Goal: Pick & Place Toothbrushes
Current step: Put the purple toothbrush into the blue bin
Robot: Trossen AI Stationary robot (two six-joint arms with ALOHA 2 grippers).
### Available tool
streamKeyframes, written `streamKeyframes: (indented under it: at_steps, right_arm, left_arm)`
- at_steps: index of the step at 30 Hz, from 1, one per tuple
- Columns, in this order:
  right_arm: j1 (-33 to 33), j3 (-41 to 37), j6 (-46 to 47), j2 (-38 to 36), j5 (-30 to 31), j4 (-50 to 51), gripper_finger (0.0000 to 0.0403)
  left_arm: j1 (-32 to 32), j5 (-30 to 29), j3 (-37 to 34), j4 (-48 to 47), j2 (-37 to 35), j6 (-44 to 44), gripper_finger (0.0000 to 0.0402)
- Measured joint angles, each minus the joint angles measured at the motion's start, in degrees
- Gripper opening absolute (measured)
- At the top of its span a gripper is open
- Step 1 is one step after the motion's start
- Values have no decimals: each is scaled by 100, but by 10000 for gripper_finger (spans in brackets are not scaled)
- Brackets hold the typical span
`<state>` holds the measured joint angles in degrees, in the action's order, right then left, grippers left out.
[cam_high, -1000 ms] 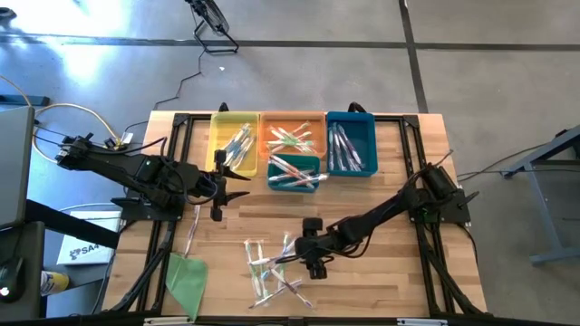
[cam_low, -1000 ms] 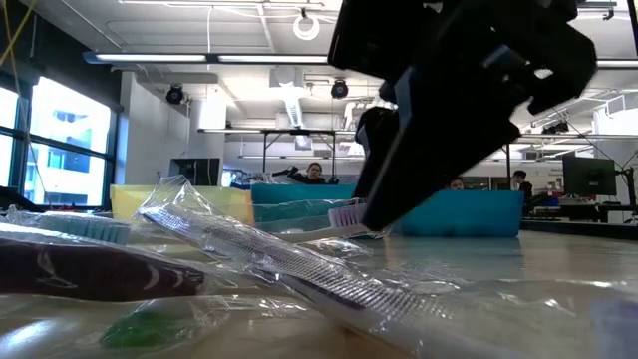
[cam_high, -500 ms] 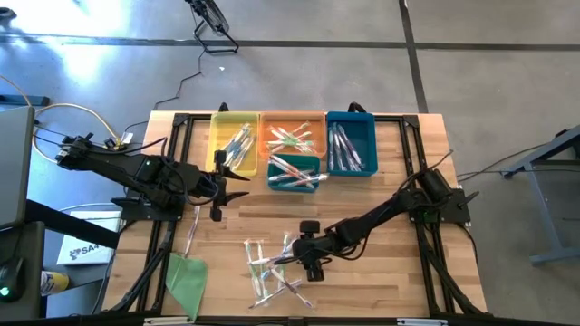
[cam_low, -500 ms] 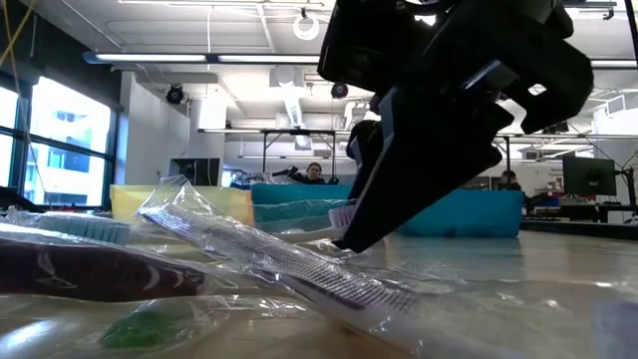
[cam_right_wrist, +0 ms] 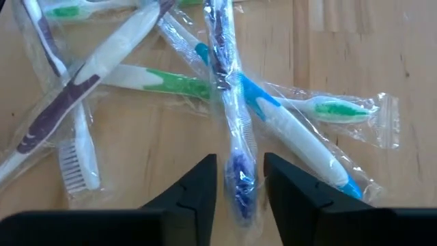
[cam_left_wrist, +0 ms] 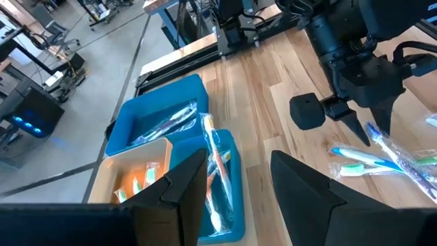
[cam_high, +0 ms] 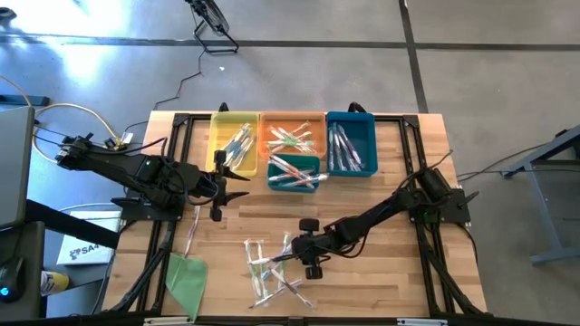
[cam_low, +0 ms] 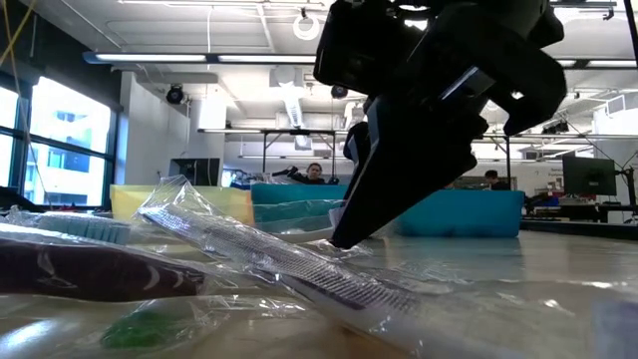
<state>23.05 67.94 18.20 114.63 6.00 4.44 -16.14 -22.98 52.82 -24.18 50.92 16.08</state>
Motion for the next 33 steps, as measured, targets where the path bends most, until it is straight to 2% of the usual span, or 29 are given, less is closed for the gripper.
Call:
streamKeyframes:
  at_steps: [11,26,33]
  right_arm:
    - [4,0,0,-4,-68,0,53]
    - [11,0,4,-9,-315,7,49]
    - [-55,2,2,-345,-185,246,48]
  left_arm:
    - [-1,2,0,0,0,3,157]
    - [-1,2,0,0,0,15,157]
    - [-1,2,0,-1,0,15,157]
